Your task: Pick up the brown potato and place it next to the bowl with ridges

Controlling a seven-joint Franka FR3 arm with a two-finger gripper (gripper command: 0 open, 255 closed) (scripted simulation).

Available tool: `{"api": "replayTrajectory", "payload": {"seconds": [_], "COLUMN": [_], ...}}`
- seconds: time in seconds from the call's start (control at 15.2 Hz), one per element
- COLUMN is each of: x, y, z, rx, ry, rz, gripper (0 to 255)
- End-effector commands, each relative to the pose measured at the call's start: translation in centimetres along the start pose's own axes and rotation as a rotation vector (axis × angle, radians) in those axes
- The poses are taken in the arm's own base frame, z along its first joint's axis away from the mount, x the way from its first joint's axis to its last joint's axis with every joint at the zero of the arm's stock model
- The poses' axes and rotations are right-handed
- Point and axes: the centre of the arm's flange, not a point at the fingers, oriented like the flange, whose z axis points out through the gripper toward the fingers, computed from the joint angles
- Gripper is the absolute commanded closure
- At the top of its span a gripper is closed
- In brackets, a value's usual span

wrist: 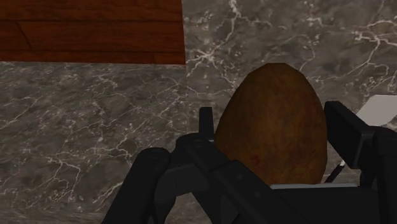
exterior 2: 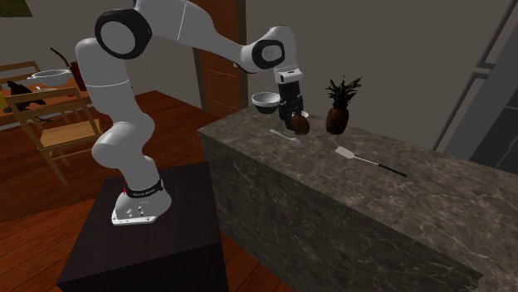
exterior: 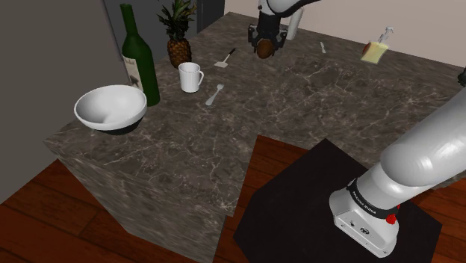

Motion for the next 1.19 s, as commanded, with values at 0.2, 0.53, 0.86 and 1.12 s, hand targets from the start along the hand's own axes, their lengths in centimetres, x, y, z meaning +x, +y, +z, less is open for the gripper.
{"api": "replayTrajectory", "payload": {"seconds": [0.2,0.53,0.86,1.12], "x": [-4.6,-9.5,-14.3,-18.2], "y": [-3.8,-8.0,-12.1,-15.4], "z": [-1.6,-3.3,-5.1,-6.4], "rx": [0.0,0.0,0.0,0.0], "ry": [0.0,0.0,0.0,0.0], "rz": [0.0,0.0,0.0,0.0], "gripper": [255,255,255,255]}}
